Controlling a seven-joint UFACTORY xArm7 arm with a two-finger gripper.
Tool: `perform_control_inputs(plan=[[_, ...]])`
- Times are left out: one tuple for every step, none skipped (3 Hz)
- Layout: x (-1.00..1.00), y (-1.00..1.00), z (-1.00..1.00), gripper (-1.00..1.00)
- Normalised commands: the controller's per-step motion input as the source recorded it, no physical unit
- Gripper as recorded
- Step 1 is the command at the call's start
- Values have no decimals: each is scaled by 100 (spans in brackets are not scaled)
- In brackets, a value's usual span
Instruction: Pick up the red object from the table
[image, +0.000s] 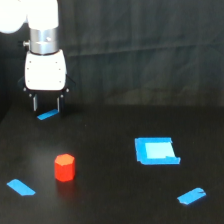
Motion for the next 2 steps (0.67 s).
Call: perform_control_inputs(plan=[[4, 1, -1, 92], [21, -21, -24, 96]])
